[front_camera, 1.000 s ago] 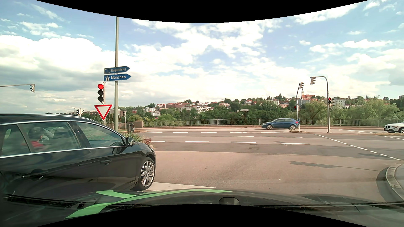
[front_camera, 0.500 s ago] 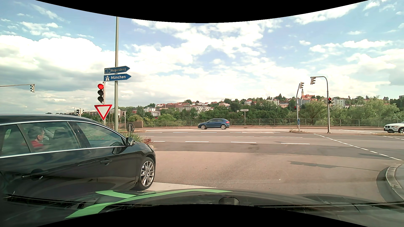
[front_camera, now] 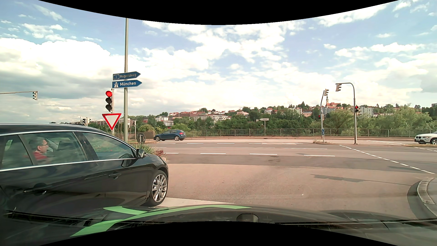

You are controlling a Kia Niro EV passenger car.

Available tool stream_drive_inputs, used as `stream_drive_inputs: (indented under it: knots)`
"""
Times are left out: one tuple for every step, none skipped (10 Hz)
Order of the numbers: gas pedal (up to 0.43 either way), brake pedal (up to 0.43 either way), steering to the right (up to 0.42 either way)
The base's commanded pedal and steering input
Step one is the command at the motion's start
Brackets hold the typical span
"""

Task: Follow the waypoints while adhering to traffic rules and regulations

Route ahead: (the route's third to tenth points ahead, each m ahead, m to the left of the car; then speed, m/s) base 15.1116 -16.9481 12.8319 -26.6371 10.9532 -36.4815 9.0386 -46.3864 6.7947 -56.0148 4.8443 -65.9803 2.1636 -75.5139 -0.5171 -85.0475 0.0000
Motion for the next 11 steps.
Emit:
stream_drive_inputs:
  knots:
    - [0.000,0.598,0.258]
    - [0.000,0.598,0.259]
    - [0.000,0.598,0.259]
    - [0.000,0.598,0.259]
    - [0.000,0.598,0.259]
    - [0.000,0.598,0.259]
    - [0.000,0.598,0.259]
    - [0.000,0.598,0.258]
    - [0.000,0.598,0.259]
    - [0.000,0.598,0.259]
    - [0.000,0.598,0.259]
